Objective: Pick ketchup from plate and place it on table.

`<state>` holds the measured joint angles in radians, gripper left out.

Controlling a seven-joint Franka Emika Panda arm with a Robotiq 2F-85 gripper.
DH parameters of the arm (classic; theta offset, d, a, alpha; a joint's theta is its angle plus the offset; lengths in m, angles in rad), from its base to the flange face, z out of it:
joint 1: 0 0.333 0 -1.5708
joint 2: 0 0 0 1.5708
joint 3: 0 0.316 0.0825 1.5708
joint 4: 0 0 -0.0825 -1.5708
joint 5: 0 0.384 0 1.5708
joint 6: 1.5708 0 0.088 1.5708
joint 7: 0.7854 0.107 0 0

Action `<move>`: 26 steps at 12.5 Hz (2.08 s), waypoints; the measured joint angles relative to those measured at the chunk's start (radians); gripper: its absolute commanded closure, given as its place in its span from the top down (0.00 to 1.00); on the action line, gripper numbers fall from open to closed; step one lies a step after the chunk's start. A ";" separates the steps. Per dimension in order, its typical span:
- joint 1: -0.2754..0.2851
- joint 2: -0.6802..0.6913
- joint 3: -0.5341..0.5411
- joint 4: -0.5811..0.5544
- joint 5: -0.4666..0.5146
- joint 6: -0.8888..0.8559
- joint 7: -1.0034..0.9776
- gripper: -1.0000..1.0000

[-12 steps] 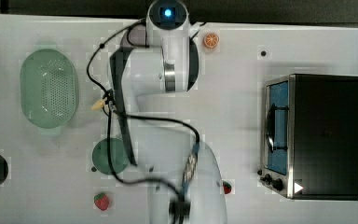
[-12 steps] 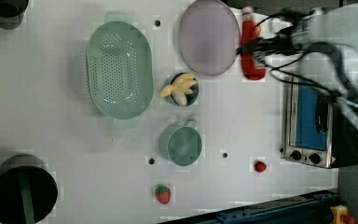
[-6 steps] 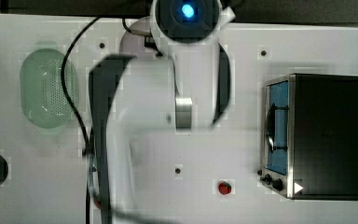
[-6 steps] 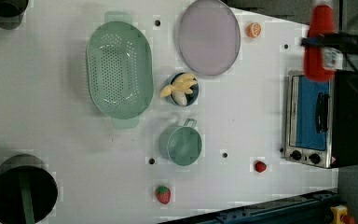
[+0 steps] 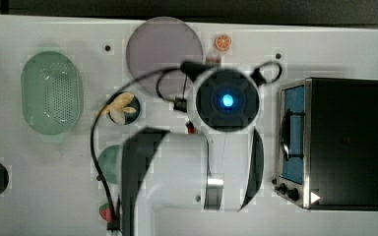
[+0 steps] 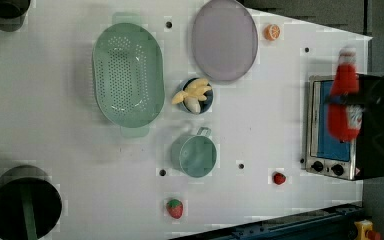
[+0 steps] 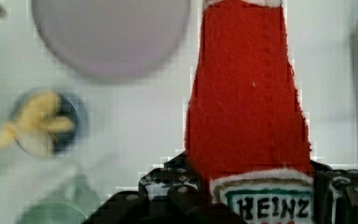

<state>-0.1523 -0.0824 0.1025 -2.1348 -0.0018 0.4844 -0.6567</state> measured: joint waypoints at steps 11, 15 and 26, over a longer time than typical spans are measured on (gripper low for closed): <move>-0.016 0.293 -0.033 -0.346 0.014 0.455 0.001 0.83; -0.014 0.321 -0.032 -0.344 0.014 0.579 0.002 1.00; -0.015 -0.192 -0.003 -0.076 0.012 -0.035 0.498 1.00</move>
<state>-0.1672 -0.2744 0.0996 -2.2109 0.0102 0.4492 -0.1583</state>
